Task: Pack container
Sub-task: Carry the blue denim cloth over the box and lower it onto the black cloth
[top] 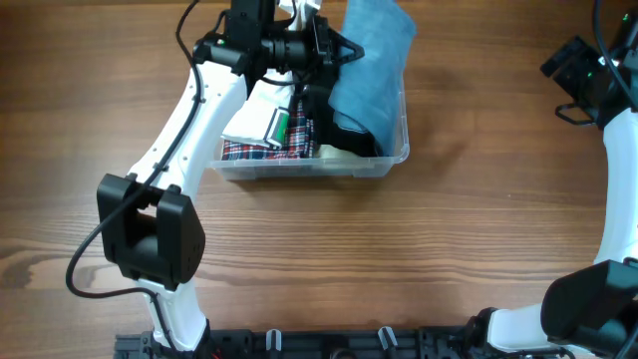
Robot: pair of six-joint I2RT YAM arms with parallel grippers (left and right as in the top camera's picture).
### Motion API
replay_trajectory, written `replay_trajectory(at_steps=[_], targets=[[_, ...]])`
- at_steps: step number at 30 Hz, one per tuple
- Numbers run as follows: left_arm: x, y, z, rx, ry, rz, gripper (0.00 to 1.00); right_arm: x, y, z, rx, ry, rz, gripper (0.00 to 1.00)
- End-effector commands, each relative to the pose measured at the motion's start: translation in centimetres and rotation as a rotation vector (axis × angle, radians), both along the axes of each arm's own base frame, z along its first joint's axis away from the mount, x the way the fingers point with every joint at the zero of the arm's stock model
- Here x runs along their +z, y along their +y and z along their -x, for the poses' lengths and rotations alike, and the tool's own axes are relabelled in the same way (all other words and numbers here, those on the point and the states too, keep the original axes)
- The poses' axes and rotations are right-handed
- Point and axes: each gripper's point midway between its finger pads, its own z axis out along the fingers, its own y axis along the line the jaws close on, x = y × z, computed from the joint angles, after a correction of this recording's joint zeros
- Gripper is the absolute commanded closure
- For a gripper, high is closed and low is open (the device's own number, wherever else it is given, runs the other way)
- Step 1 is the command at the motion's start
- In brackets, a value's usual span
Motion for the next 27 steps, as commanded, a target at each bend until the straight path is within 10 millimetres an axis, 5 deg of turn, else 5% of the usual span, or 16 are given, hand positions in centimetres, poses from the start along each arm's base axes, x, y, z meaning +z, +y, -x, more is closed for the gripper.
replay_trajectory(at_steps=[1,14,16,20,27], targets=[[0.9,-0.2,0.2,0.023,0.023,0.004,0.96,-0.4,-0.3,0.1,-0.010,0.013,0.007,0.00],[-7.9,1.8,0.0,0.142,0.147,-0.089,0.96,-0.4,-0.3,0.1,-0.010,0.013,0.007,0.00],[-7.9,1.9,-0.1,0.132,0.117,-0.094,0.86,-0.4,-0.3,0.1,-0.010,0.013,0.007,0.00],[-6.8,3.6,-1.2,0.169,0.090,-0.079,0.45,-0.4,-0.3,0.1,-0.010,0.013,0.007,0.00],[-1.7,7.1,-1.5,0.224,-0.105,-0.118,0.26,-0.4,-0.3,0.1,-0.010,0.013,0.007,0.00]])
